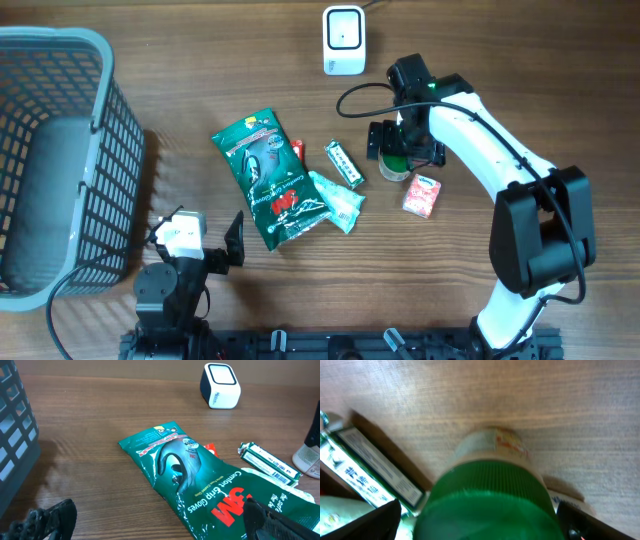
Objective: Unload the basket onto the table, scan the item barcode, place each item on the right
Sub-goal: 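Lower the right gripper onto the green-capped jar and grasp it, then lift the jar with the right gripper and raise it toward the scanner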
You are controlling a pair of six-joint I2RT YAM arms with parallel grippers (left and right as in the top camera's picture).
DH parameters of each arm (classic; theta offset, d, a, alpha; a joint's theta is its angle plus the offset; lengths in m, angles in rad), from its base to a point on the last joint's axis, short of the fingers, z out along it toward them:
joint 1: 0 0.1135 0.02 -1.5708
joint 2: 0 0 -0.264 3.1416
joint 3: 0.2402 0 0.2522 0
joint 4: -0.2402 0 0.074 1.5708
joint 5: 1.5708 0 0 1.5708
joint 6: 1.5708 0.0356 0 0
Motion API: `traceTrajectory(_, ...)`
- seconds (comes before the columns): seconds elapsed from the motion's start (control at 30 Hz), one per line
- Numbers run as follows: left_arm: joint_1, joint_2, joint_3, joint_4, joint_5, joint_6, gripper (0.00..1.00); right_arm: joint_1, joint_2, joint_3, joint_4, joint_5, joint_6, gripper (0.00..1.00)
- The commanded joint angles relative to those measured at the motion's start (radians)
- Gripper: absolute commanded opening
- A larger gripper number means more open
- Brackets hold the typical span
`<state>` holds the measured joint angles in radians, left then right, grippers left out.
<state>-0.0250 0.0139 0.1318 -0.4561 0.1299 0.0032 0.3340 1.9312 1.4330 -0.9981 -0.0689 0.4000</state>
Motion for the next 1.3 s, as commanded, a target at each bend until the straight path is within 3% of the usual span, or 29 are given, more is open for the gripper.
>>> traceTrajectory(0.0,-0.002,-0.002,0.002,-0.006,0.015,0.016,1.00,-0.002,0.009,0.009,-0.043,0.017,-0.112,1.00)
traceTrajectory(0.4,-0.002,-0.002,0.002,-0.006,0.015,0.016,1.00,0.000,0.032,0.001,0.017,0.062,-0.142,1.00)
traceTrajectory(0.7,-0.002,-0.002,0.002,-0.006,0.015,0.016,1.00,0.000,0.172,0.035,0.006,0.046,-0.185,0.98)
traceTrajectory(0.93,-0.002,-0.002,0.002,-0.006,0.015,0.016,1.00,0.000,0.173,0.063,0.010,0.042,-0.165,0.88)
traceTrajectory(1.03,-0.002,-0.002,0.002,-0.006,0.015,0.016,1.00,0.000,0.173,0.063,0.003,0.027,-0.156,0.74)
traceTrajectory(1.27,-0.002,-0.002,0.002,-0.006,0.015,0.016,1.00,0.000,0.173,0.098,-0.021,-0.022,-0.115,0.68)
